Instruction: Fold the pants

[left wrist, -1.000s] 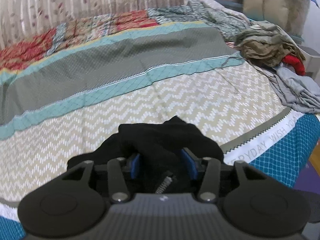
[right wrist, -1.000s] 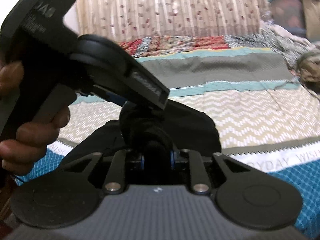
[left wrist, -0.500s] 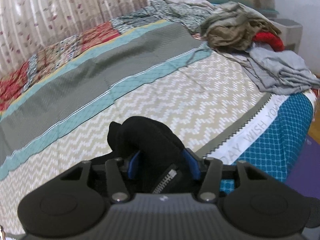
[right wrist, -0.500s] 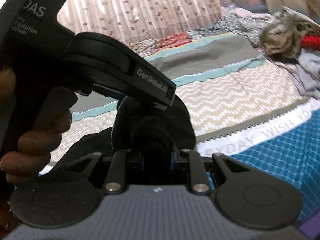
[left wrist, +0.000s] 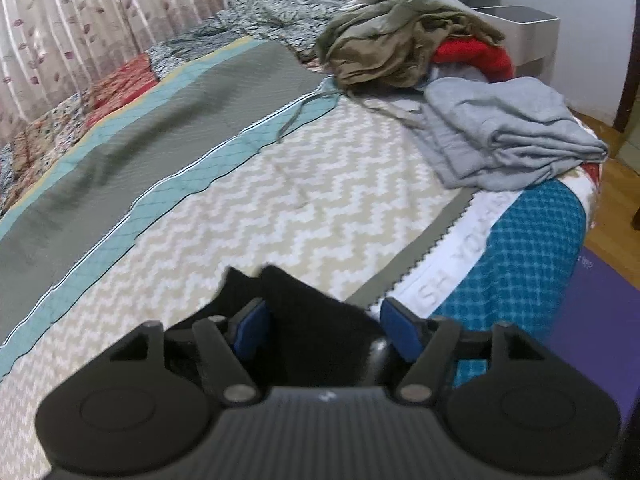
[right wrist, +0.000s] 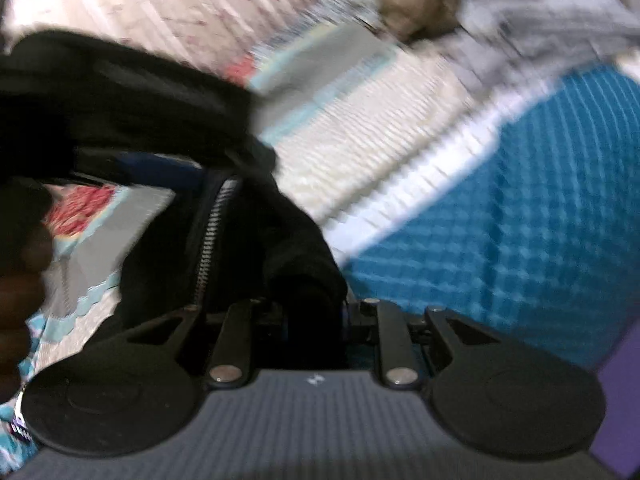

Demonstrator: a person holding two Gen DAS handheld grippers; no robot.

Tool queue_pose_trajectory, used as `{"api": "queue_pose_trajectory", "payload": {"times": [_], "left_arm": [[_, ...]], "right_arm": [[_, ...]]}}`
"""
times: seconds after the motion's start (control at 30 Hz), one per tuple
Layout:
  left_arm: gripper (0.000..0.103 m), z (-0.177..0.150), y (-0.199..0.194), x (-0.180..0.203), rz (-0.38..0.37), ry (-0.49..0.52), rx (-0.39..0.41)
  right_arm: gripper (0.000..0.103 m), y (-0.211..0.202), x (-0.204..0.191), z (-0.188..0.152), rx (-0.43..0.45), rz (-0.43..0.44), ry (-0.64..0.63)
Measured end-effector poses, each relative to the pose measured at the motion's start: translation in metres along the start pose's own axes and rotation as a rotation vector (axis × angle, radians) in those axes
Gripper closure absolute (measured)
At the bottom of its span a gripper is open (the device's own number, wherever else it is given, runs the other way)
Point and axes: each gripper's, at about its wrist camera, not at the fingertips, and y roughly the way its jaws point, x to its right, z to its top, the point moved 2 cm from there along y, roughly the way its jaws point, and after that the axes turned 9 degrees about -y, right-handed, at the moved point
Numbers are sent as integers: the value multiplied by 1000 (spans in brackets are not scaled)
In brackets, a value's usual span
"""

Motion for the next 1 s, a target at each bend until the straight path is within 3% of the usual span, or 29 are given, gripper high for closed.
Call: {"api": "queue_pose_trajectory", "payload": {"times": [0.13, 0.3, 0.4, 0.5, 0.57, 0.67, 0.73, 0.77, 0.8, 0.87, 1.0], "left_arm": [[35, 8, 7, 10, 15, 18, 10], [35, 16, 9, 11, 51, 23, 43], [28, 19, 13, 8, 66, 22, 51], [26, 20, 16, 5, 78, 22, 54], [26, 21, 18, 3, 85, 23, 55], [26, 21, 21, -2, 88, 12, 47], [26, 21, 24, -7, 92, 3, 41], [26, 20, 25, -9, 94, -3, 37], [26, 20, 27, -12, 95, -9, 33], [26, 19, 30, -16, 101, -23, 25], [26, 17, 35, -26, 112, -45, 6]], "right_arm": [[79, 11, 21, -1, -26, 59, 134], [76, 10, 23, -4, -13, 97, 144], [74, 10, 25, -7, -12, 117, 141], [59, 8, 29, -7, -4, 145, 157], [43, 7, 30, 0, 6, 164, 156], [40, 11, 24, 6, 19, 160, 121], [44, 17, 23, 7, 10, 150, 95], [64, 18, 22, 7, 5, 136, 79], [74, 19, 20, 6, 3, 109, 54], [80, 21, 20, 6, -2, 61, 20], [81, 16, 23, 2, 23, 32, 18]]}}
